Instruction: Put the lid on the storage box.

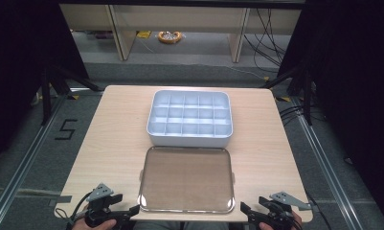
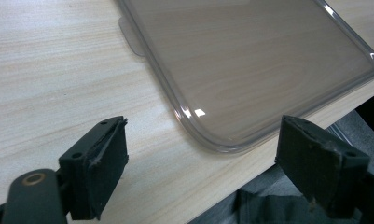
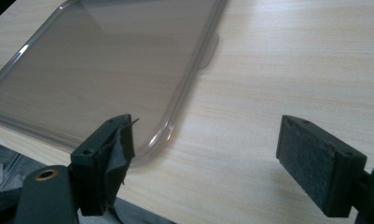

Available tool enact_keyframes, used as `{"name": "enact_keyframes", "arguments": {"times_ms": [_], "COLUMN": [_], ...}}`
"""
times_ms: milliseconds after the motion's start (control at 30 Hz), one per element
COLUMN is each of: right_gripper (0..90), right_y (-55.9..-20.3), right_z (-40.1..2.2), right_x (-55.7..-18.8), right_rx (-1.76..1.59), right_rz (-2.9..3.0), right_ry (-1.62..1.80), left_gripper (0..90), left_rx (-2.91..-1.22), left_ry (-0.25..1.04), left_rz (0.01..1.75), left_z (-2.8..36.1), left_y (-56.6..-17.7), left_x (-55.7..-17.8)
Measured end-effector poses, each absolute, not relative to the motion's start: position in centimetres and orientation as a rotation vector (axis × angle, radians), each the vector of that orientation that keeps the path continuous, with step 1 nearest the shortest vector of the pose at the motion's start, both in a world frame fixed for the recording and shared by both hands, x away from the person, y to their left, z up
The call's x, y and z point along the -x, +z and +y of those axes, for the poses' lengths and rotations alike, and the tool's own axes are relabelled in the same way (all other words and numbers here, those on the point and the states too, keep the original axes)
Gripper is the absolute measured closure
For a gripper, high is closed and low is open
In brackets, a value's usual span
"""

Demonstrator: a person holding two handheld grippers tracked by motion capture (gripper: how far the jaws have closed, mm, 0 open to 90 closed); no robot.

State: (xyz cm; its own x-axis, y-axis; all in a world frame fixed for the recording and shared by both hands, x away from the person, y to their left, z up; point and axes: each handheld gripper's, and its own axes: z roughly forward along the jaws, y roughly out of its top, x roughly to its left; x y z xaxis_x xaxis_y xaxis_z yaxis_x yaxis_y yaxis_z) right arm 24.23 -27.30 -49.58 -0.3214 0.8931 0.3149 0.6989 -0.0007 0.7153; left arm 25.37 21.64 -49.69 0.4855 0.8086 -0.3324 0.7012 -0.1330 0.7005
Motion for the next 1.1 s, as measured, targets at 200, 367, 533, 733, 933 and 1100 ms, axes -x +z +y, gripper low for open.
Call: {"name": "enact_keyframes", "arguments": {"times_ms": [200, 367, 533, 733, 933, 1100], "right_gripper": [20.2, 20.3, 20.5, 20.9, 21.2, 21.6], "right_y": [-49.5, -49.3, -49.5, -49.5, -49.6, -49.8], "right_z": [-27.4, -26.9, -27.2, -27.0, -26.6, -26.2], "right_x": [-24.2, -24.0, -24.2, -24.3, -24.4, -24.8], "right_rx": [-1.67, -1.751, -1.694, -1.71, -1.709, -1.689], "right_rz": [2.057, 2.044, 2.057, 2.06, 2.058, 2.086], "right_ry": [1.236, 1.217, 1.236, 1.238, 1.289, 1.301], "left_gripper": [16.1, 17.1, 20.6, 25.4, 30.4, 36.1], "left_rx": [-1.876, -1.87, -1.847, -1.855, -1.866, -1.837], "left_ry": [0.158, 0.159, 0.144, 0.122, 0.086, 0.072], "left_rz": [1.255, 1.253, 1.253, 1.238, 1.229, 1.233], "left_z": [21.7, 21.7, 21.5, 20.9, 20.3, 20.2], "left_y": [-49.7, -49.7, -49.8, -50.0, -50.1, -50.2], "left_x": [-25.4, -25.4, -25.4, -25.7, -26.3, -26.7]}}
